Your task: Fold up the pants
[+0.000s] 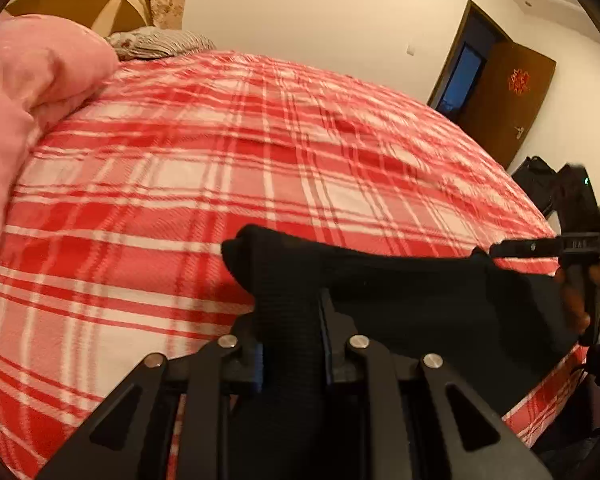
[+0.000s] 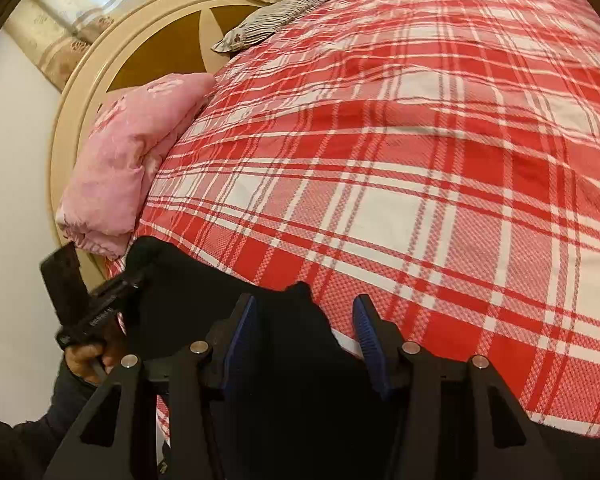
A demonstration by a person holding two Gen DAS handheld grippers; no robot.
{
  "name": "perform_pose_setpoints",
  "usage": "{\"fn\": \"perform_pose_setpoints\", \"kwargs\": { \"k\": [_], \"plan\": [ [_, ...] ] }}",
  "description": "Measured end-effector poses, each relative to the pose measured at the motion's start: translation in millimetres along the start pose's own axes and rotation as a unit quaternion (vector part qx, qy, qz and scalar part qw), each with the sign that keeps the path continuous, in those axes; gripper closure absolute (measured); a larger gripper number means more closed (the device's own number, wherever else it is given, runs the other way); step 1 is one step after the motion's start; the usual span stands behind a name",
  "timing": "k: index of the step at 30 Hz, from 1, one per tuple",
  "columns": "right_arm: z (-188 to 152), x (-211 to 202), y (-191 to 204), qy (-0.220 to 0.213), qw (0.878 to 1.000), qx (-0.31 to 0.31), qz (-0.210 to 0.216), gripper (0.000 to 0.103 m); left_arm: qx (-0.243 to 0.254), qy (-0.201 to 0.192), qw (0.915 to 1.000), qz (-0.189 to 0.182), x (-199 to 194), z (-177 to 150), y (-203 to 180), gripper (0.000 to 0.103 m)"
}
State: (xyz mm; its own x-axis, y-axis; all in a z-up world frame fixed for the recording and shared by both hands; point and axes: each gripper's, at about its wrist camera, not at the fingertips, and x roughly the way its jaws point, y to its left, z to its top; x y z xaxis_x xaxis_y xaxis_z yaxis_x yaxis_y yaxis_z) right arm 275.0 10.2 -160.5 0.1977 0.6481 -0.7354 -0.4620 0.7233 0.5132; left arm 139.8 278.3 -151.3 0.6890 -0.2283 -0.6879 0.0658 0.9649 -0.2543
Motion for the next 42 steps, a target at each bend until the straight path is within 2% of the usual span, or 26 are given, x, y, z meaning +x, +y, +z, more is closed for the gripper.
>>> {"fn": "perform_pose_setpoints", "kwargs": {
  "k": [5, 8, 10, 11, 12, 13, 14, 15, 16, 19, 22, 23, 24, 25, 26, 27, 29, 31, 33, 36, 38, 42],
  "plan": [
    [2.0, 9.5, 6.0, 0.004, 1.0, 0.001, 0.013, 0.051, -0.005, -0.016, 0.9992, 0.036, -8.1, 7.0, 21.6, 0.081],
    [5.8, 20.7, 10.3, 0.007, 1.0, 0.007, 0.027, 0.051, 0.033, 0.011, 0.9975, 0.062, 7.7, 1.3, 15.2, 0.079],
    [9.1, 32.1, 13.6, 0.014, 0.999, 0.012, 0.035, 0.051, 0.039, 0.018, 0.9963, 0.074, 13.9, -1.6, 15.7, 0.073],
    [9.8, 35.7, 14.7, 0.016, 0.999, 0.013, 0.04, 0.051, 0.039, 0.015, 0.9953, 0.088, 14.4, -2.0, 17.2, 0.062],
    [10.5, 42.2, 15.9, 0.021, 0.999, 0.015, 0.043, 0.051, 0.037, 0.012, 0.995, 0.092, 13.8, -2.1, 19.4, 0.057],
    [10.7, 46.7, 16.3, 0.022, 0.999, 0.015, 0.04, 0.056, 0.033, 0.012, 0.9953, 0.09, 13.4, -2.2, 21.8, 0.057],
    [11.2, 50.6, 16.3, 0.022, 0.999, 0.015, 0.035, 0.082, 0.03, 0.013, 0.9955, 0.089, 13.1, -2.9, 24.1, 0.055],
    [11.8, 55.4, 16.3, 0.029, 0.999, 0.013, 0.026, 0.096, 0.03, 0.014, 0.9955, 0.089, 12.5, -3.4, 25.6, 0.052],
    [11.8, 56.6, 16.0, 0.028, 0.999, 0.014, 0.023, 0.097, 0.031, 0.014, 0.9953, 0.091, 11.4, -4.1, 26.5, 0.05],
    [10.1, 54.9, 16.6, 0.021, 1.0, 0.009, 0.004, 0.097, 0.032, 0.017, 0.9949, 0.094, 5.8, -6.0, 27.5, 0.047],
    [9.7, 55.6, 18.9, 0.021, 1.0, -0.002, -0.003, 0.097, 0.039, 0.001, 0.9903, 0.133, -8.1, -2.7, 19.8, 0.044],
    [9.6, 53.4, 20.4, 0.018, 1.0, -0.006, -0.004, 0.092, 0.048, -0.011, 0.9866, 0.156, -16.1, -0.7, 13.6, 0.044],
    [9.1, 50.0, 20.9, 0.015, 1.0, -0.004, -0.009, 0.086, 0.054, -0.023, 0.9829, 0.174, -25.0, 2.1, 7.3, 0.04],
    [7.9, 44.6, 20.1, 0.009, 1.0, -0.003, -0.017, 0.067, 0.055, -0.034, 0.9813, 0.181, -33.7, 4.5, 1.5, 0.036],
    [6.3, 38.0, 19.2, 0.001, 1.0, -0.003, -0.024, 0.047, 0.055, -0.044, 0.9813, 0.179, -39.8, 6.9, -3.0, 0.028],
    [3.7, 27.4, 17.2, -0.008, 1.0, -0.002, -0.028, 0.044, 0.054, -0.055, 0.9823, 0.171, -47.7, 9.2, -11.2, 0.02],
    [-1.9, 7.9, 10.9, -0.015, 1.0, -0.002, -0.025, 0.044, 0.061, -0.064, 0.985, 0.148, -55.1, 11.9, -29.9, 0.014],
    [-11.3, -21.2, 1.2, -0.032, 0.999, -0.002, -0.044, 0.044, 0.071, -0.065, 0.9881, 0.12, -53.7, 12.4, -52.6, 0.012],
    [-23.9, -54.6, -12.4, -0.05, 0.996, 0.002, -0.071, 0.044, 0.093, -0.047, 0.9916, 0.076, -41.3, 10.2, -83.6, 0.008],
    [-50.3, -112.8, -44.5, -0.079, 0.991, 0.033, -0.102, 0.044, 0.122, -0.02, 0.9921, 0.022, -15.5, 1.4, -124.2, 0.008],
    [-70.0, -147.8, -67.3, -0.1, 0.984, 0.062, -0.13, 0.044, 0.145, 0.009, 0.9894, -0.002, 8.8, -8.7, -152.5, 0.008],
    [-122.1, -218.8, -118.6, -0.141, 0.962, 0.134, -0.194, 0.044, 0.167, 0.049, 0.9837, -0.046, 34.2, -26.5, -189.8, 0.008]
  ]
}}
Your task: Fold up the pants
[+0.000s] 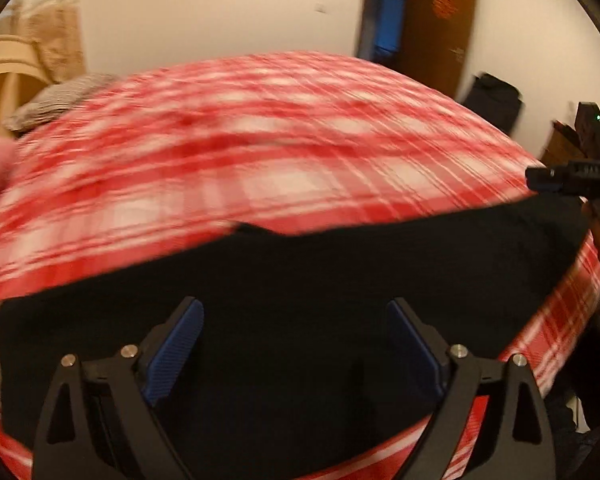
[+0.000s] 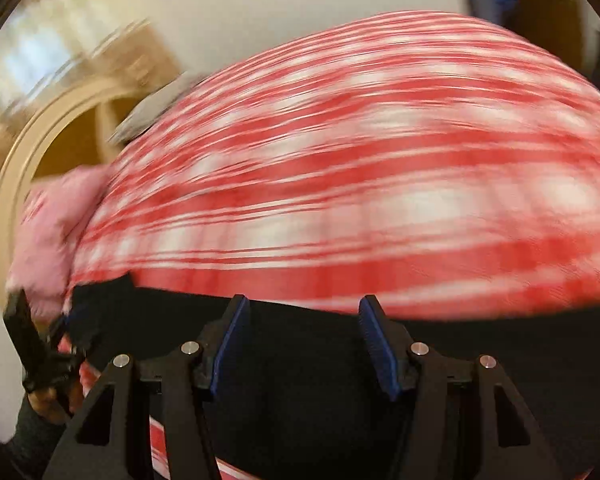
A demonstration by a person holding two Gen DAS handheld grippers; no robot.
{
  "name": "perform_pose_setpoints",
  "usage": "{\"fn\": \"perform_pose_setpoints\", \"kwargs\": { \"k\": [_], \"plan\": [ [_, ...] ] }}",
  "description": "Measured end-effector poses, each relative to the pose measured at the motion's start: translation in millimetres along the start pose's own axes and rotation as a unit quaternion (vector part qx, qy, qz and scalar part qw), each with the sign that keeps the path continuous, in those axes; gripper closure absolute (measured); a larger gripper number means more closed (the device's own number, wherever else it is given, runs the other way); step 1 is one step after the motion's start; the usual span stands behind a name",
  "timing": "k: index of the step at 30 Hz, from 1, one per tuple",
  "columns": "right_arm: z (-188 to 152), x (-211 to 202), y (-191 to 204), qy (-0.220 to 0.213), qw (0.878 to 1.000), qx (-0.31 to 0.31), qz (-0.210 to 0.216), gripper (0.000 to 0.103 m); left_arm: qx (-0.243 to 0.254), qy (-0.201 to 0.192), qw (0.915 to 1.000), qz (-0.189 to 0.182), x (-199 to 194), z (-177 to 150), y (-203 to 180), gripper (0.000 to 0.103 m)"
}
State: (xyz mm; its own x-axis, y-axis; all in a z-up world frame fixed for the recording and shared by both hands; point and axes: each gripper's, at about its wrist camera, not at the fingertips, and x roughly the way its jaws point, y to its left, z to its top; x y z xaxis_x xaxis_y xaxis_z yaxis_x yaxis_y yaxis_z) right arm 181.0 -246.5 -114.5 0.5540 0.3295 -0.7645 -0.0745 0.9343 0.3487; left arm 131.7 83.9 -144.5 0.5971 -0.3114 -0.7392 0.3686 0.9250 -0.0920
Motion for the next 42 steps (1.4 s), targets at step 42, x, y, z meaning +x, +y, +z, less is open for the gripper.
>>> {"fn": "perform_pose_setpoints", "kwargs": {
  "k": [42],
  "plan": [
    [-70.1, -142.4, -217.3, -0.115, 0.97, 0.204, -0.066, 0.044, 0.04, 0.041, 0.9983, 0.011, 48.4, 9.1, -65.7, 0.0]
  ]
}}
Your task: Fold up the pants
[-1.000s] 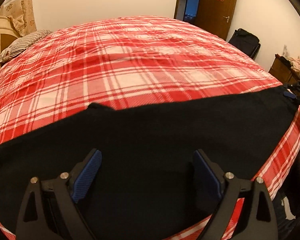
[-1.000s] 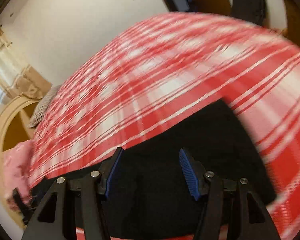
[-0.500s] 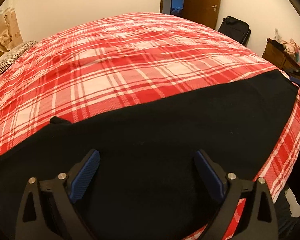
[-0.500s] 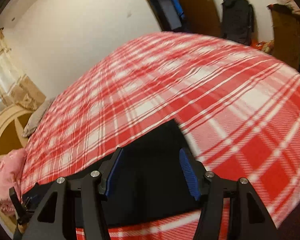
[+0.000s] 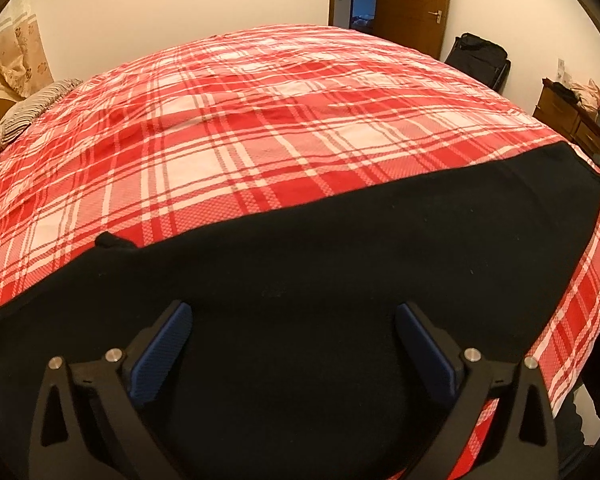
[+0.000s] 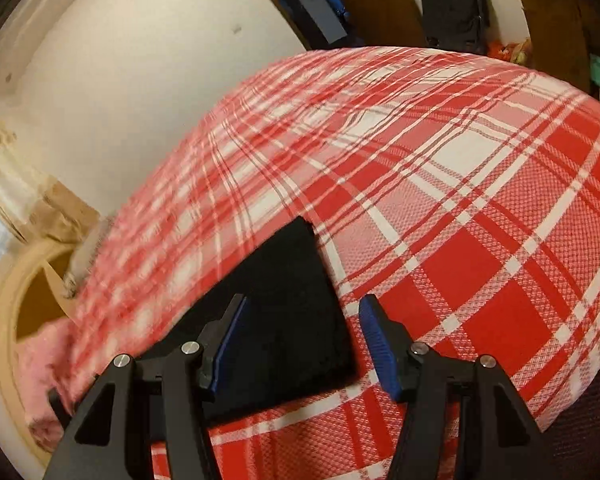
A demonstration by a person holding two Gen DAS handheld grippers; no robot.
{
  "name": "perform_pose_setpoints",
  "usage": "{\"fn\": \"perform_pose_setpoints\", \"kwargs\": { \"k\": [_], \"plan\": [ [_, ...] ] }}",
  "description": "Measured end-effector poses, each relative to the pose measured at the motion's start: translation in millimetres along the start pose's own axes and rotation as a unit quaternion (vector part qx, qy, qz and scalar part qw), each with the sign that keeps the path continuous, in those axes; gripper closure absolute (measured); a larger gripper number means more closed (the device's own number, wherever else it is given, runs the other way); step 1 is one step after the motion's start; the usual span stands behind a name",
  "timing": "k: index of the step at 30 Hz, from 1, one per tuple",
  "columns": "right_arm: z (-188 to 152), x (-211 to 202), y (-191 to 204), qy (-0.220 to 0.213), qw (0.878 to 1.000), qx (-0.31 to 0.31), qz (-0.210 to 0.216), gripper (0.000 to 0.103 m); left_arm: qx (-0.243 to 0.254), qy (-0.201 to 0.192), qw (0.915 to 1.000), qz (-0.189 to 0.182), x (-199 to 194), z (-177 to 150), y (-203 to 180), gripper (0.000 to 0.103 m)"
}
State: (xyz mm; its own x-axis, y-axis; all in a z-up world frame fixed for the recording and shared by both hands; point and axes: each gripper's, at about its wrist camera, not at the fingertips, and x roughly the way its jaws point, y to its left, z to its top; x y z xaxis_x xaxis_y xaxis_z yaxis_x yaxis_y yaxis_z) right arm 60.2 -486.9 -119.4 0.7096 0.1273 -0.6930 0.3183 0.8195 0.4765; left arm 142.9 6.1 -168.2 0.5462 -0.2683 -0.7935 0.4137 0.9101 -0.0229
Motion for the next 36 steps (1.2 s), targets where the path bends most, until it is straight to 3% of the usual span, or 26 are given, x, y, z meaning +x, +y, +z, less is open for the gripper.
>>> {"fn": "perform_pose_setpoints", "kwargs": {
  "k": [9, 14, 25, 36],
  "plan": [
    [1.7, 13.8, 7.4, -0.005, 1.0, -0.019, 0.001, 0.051, -0.004, 0.002, 1.0, 0.0, 1.3, 1.0, 0.5, 0.0],
    [2.2, 10.7, -10.0, 0.0, 1.0, -0.001, 0.011, 0.077, -0.004, 0.0, 1.0, 0.0, 1.9, 0.7, 0.7, 0.0],
    [1.1, 4.0, -17.6, 0.003, 1.0, 0.01, 0.029, 0.076, -0.003, 0.001, 1.0, 0.004, 2.6, 0.7, -1.3, 0.0],
    [8.3, 18.7, -12.9, 0.04, 0.999, -0.006, 0.032, 0.076, 0.002, 0.008, 0.9999, 0.008, 1.7, 2.3, -3.2, 0.0]
  ]
}}
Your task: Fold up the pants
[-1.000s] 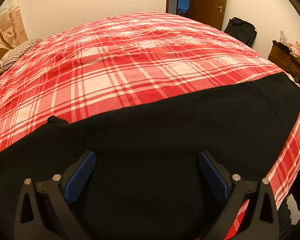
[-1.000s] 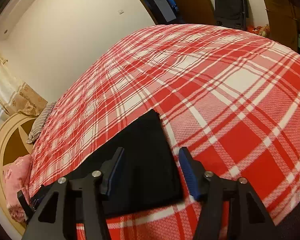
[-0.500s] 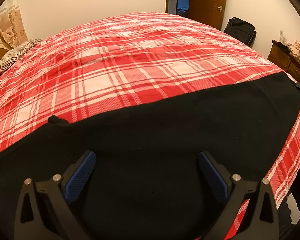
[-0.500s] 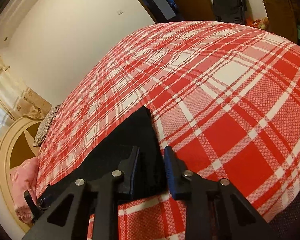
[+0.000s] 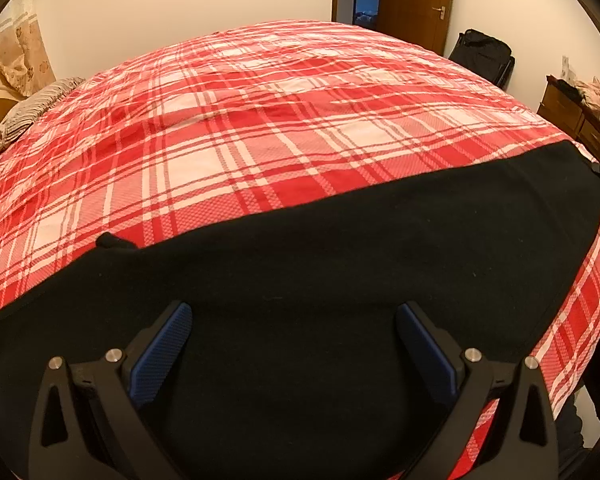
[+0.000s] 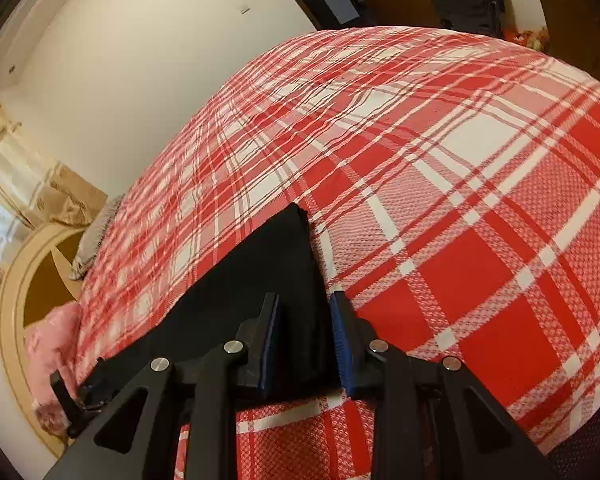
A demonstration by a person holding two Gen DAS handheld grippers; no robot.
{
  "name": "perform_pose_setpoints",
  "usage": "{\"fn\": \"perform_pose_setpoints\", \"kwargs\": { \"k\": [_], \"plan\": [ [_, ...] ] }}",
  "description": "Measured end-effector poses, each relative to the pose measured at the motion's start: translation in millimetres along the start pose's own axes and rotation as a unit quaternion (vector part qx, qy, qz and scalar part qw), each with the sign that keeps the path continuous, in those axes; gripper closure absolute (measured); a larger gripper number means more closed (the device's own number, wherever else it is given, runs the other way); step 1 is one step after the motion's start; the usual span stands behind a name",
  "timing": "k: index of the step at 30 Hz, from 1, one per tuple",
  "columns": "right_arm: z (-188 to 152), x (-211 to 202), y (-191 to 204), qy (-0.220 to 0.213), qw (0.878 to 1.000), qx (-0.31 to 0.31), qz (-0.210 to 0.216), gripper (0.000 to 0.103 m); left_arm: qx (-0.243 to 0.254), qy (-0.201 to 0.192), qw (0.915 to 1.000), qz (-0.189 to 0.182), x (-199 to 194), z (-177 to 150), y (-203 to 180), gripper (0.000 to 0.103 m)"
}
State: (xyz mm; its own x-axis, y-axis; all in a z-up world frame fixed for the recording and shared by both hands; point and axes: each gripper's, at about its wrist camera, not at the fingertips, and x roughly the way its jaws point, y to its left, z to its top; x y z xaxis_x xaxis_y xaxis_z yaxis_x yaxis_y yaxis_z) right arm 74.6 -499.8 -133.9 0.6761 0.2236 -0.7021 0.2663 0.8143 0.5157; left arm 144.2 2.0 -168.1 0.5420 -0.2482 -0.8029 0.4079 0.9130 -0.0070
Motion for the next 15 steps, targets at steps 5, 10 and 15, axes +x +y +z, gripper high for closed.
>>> {"fn": "perform_pose_setpoints", "kwargs": {
  "k": [5, 10, 15],
  "plan": [
    [3.3, 7.7, 13.2, 0.018, 1.0, -0.018, -0.008, 0.088, 0.004, 0.0, 0.9999, -0.011, -4.8, 3.9, -4.6, 0.0],
    [-6.9, 2.3, 31.2, 0.001, 0.999, -0.04, -0.005, 0.089, -0.01, -0.022, 0.9985, -0.049, -18.8, 3.2, -7.1, 0.0],
    [-9.6, -20.9, 60.5, -0.043, 0.996, -0.071, -0.02, 0.089, 0.011, -0.015, 0.9975, -0.068, -21.1, 2.2, -19.0, 0.0]
  ]
}}
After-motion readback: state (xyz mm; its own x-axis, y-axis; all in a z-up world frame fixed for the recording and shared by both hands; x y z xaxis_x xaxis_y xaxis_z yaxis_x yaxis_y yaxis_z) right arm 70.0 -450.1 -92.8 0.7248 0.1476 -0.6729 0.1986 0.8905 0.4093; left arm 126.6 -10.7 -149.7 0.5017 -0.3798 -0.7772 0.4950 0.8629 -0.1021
